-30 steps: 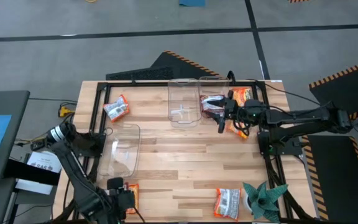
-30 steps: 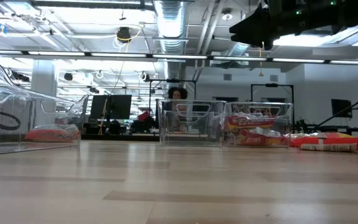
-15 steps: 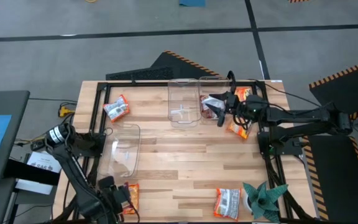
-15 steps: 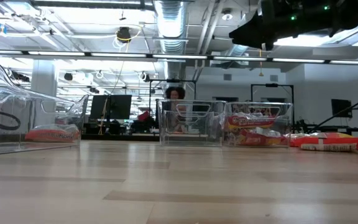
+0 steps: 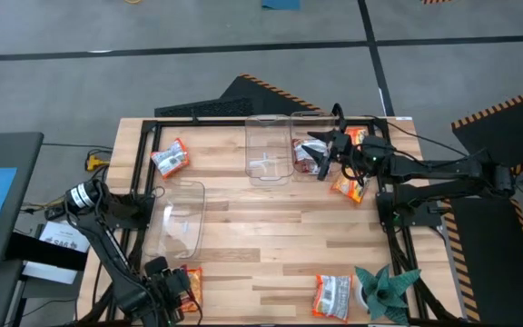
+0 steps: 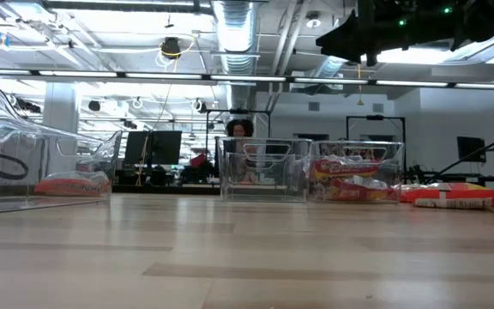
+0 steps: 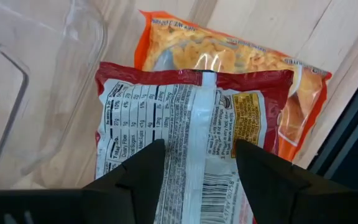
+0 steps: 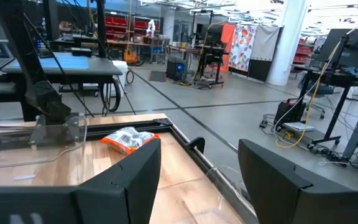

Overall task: Sort Maruchan noodles
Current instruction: Put the red noodle pack into the top right transparent bin

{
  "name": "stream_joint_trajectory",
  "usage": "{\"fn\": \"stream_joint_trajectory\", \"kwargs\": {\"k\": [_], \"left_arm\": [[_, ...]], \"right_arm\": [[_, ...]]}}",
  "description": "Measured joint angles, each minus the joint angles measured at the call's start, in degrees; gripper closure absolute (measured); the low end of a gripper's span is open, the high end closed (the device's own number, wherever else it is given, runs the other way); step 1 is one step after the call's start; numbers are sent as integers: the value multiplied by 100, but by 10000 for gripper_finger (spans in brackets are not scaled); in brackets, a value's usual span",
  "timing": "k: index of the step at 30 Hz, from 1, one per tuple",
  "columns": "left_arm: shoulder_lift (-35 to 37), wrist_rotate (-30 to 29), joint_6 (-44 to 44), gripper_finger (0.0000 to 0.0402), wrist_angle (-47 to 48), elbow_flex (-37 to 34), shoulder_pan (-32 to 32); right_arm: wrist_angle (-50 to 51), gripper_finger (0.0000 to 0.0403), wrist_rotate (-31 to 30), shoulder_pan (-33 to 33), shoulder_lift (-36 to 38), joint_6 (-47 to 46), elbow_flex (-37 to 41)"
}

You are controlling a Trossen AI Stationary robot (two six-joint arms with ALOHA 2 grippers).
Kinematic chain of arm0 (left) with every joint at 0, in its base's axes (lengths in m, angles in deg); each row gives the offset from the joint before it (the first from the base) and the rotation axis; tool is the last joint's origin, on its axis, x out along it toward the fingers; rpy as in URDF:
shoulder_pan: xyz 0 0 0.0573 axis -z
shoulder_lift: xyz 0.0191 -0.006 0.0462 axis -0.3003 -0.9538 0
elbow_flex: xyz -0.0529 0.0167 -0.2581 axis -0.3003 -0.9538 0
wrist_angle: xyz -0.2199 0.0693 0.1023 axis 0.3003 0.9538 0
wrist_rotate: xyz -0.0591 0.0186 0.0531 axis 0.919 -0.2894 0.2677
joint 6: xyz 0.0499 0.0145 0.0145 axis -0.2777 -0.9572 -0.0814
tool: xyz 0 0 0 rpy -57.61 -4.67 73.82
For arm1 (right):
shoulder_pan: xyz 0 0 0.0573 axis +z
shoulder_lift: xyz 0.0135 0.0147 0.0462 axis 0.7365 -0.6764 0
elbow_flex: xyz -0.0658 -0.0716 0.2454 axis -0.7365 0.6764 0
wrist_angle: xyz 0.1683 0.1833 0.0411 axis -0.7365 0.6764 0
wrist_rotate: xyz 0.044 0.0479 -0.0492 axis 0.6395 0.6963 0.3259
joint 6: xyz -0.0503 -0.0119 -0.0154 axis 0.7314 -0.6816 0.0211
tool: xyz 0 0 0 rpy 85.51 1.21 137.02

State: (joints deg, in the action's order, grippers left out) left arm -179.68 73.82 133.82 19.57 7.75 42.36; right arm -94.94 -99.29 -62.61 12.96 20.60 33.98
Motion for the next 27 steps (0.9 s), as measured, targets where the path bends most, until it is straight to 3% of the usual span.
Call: {"fn": "stream_joint_trajectory", "kwargs": {"k": [6,13,19,27], "left_arm": [[-7,-69,-227,235,-3,-10,4],[-24,23,-591,383,90,-23,-25],[-12,95,-1071,401,159,221,-76],[394,-1106,-2078,401,544,1187,-103]], "right_arm": [[-2,164,2,100,0,-62,0],[-2,164,2,207,0,-59,0],[-4,164,4,205,0,-58,0],[-63,164,4,205,0,-93,0]]}}
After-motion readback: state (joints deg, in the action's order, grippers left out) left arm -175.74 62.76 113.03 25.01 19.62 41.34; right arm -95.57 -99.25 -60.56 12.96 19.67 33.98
